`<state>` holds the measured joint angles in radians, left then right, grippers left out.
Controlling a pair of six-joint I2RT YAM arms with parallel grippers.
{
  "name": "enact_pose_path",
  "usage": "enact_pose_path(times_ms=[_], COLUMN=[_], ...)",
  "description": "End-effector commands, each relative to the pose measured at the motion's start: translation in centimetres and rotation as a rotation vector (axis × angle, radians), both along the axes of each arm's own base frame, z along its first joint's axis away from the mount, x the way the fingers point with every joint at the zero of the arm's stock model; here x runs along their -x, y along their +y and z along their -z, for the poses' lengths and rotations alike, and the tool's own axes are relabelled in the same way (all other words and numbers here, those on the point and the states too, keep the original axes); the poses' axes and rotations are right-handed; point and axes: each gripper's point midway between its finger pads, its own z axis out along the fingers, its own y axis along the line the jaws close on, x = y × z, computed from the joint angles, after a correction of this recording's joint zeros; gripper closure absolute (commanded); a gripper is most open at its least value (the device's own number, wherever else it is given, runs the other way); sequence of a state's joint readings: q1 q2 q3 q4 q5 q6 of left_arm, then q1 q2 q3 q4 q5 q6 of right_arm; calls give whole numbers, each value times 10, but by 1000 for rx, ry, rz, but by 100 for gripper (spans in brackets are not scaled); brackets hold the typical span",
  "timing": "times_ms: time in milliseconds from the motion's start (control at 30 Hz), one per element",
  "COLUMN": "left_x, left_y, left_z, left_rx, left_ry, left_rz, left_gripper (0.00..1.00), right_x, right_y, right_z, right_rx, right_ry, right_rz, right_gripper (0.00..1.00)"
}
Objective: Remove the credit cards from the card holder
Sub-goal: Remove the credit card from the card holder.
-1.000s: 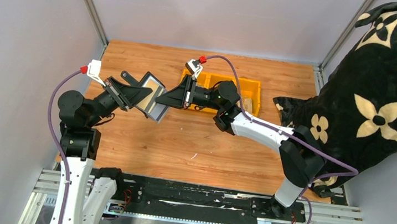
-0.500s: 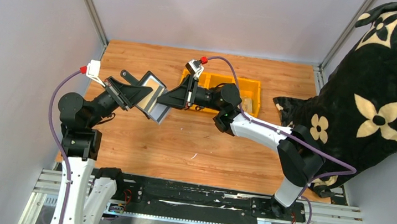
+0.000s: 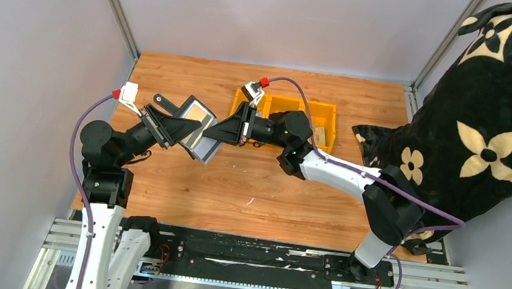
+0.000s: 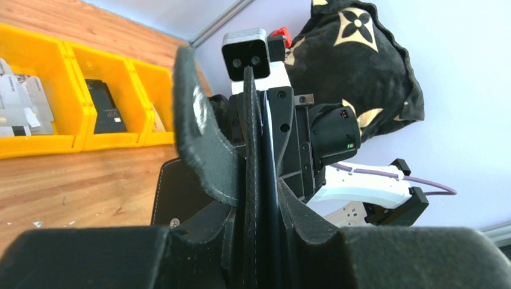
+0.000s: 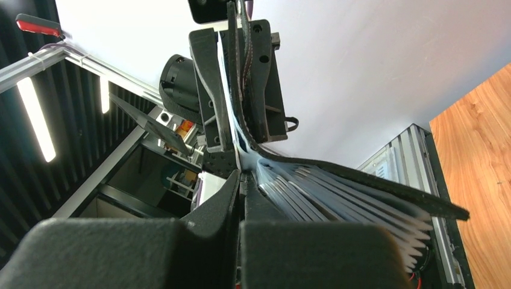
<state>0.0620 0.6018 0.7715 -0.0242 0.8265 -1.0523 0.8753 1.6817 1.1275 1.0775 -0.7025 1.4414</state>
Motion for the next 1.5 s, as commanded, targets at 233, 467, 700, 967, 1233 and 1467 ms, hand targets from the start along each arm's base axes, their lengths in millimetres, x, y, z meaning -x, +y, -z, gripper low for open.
enact_pose_path(times_ms=[233,467,700,967,1233,1467], left_x=[2,3,3,6,7,7], left_y=[-3,-2,-2,-2,-2,-2], left_z=[-12,-14,-18,-25,-24,-19], left_rx=[30,35,37,36,38,34], left_ry=[-13,-13,-17,-32,-18,-7], left_rz=[21,17,12,12,11,12], left_gripper=[86,91,95,100,100,100], right_x=[20,25,30,26,19,13], right_y=[-18,-21,-22,-17,-6,2], right_z=[-10,-6,-9,0,-1,-16], right_rx=[-46,-38,-47,-21,-19,-76], right_ry=[-77,-87,-96,-70,-43,-31], right_rz=[22,21,15,19,17,-3], right_gripper=[100,100,91,56,51,54])
